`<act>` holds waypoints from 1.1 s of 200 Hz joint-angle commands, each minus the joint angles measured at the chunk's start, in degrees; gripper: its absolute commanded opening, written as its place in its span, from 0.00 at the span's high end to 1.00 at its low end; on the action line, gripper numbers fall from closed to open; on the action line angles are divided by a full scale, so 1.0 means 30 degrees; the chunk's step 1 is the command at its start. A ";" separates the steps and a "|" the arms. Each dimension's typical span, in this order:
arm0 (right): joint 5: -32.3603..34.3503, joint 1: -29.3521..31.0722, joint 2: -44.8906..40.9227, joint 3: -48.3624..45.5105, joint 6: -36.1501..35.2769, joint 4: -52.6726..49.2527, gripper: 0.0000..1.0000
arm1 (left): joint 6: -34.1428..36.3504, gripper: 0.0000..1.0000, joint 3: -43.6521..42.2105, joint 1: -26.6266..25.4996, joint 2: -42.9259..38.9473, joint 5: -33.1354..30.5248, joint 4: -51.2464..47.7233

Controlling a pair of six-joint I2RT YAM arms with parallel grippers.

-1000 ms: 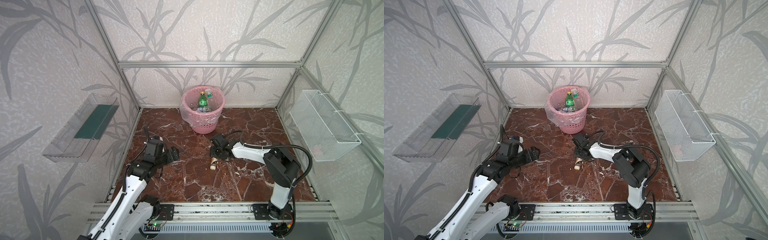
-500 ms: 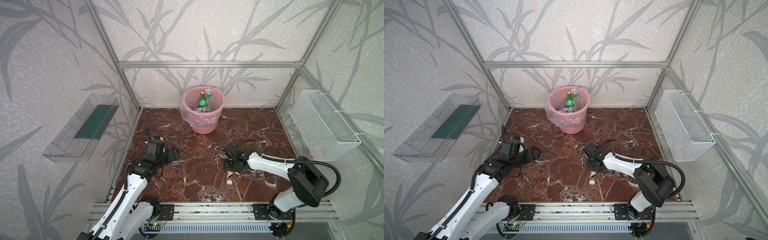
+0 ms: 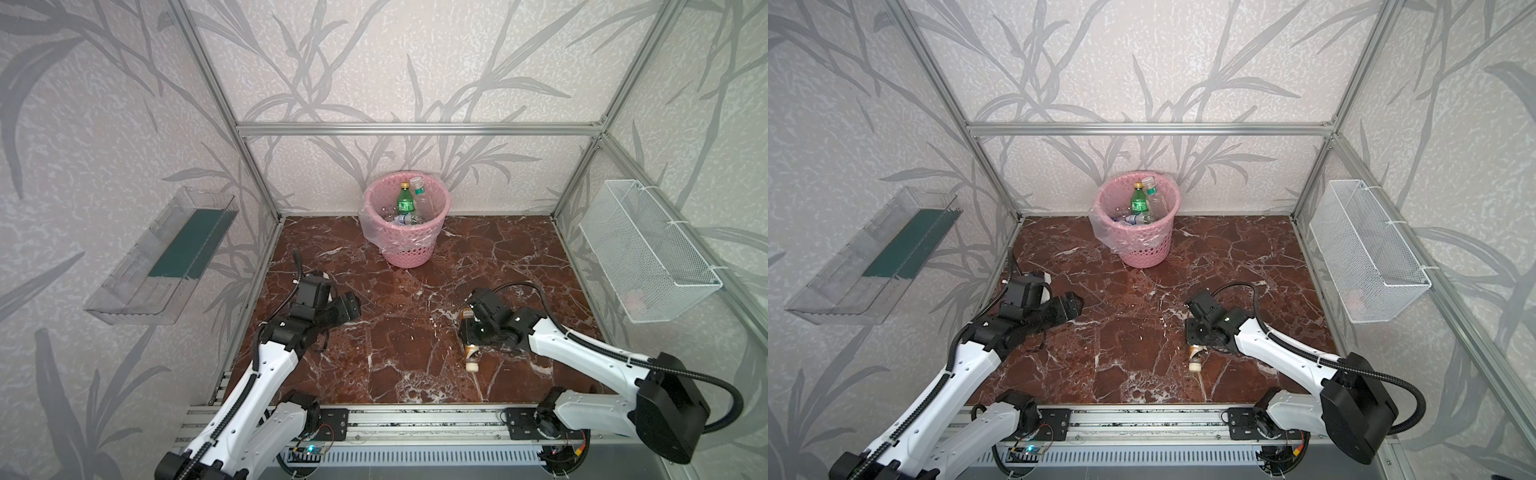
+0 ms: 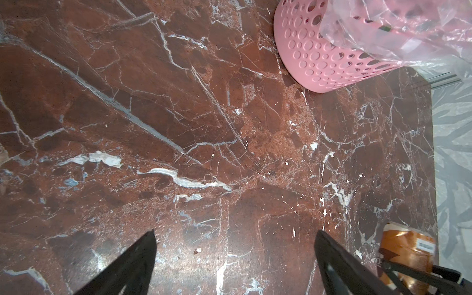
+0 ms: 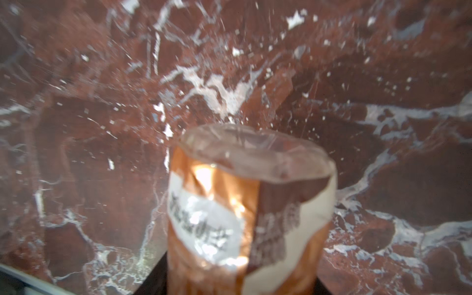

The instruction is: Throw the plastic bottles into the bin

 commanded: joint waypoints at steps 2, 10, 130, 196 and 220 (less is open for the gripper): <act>-0.0422 -0.0717 0.0070 0.4661 -0.1839 0.0893 0.47 | -0.0333 0.04 0.0501 0.0117 0.0063 0.0040 0.0123; -0.0554 -0.0873 0.0848 0.7168 -0.2342 0.0802 0.46 | -0.0361 0.04 0.0745 0.0106 0.0064 0.0039 0.0022; 0.0570 -0.2439 0.7586 2.0515 -0.3195 -0.1907 0.09 | -0.0304 0.04 0.2842 0.0234 -0.0932 -0.0406 -0.1708; -0.0129 -0.4299 0.1682 0.7512 -0.2874 -0.0022 0.13 | -0.0581 0.04 0.1250 0.0410 -0.0923 -0.0773 -0.0132; -0.0376 -0.5165 0.0816 0.5286 -0.2918 0.0591 0.14 | -0.0611 0.04 0.1249 0.0468 -0.0669 -0.0939 0.0296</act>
